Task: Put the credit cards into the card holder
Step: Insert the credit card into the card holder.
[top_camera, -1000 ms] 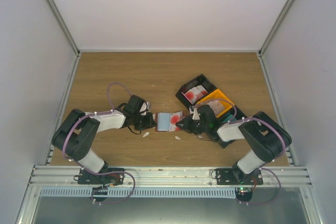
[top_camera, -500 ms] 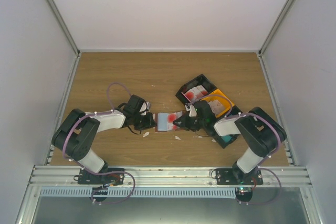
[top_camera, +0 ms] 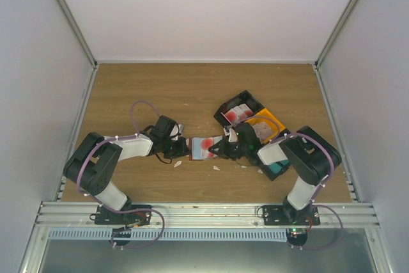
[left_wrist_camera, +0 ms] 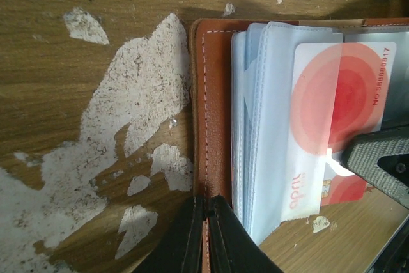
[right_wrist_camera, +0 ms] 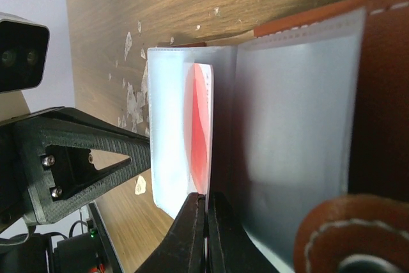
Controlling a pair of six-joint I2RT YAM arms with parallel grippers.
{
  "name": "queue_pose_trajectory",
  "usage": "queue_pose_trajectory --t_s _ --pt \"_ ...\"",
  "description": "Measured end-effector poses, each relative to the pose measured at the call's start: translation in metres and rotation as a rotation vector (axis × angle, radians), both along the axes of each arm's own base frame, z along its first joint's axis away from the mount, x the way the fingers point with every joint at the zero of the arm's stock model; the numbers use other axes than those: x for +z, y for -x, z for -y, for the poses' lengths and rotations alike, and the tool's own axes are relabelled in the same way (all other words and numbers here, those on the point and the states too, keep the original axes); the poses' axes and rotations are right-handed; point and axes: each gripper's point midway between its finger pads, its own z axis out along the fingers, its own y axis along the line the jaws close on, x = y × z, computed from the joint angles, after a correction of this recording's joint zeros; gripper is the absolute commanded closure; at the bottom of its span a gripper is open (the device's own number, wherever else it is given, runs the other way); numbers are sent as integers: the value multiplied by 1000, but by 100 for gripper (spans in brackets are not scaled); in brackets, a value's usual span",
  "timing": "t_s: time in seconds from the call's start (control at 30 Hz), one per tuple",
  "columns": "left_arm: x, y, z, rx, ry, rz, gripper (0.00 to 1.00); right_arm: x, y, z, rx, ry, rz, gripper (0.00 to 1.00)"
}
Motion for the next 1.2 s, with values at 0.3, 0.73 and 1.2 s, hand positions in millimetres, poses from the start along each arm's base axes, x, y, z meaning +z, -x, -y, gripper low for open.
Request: queue_pose_trajectory --t_s 0.3,0.73,1.2 --pt "0 1 1 -7 7 -4 92 -3 0 -6 -15 -17 -9 94" --pt "0 2 5 -22 20 -5 91 -3 2 -4 -34 47 7 77" --pt "0 7 9 -42 37 -20 90 6 -8 2 -51 247 82 54"
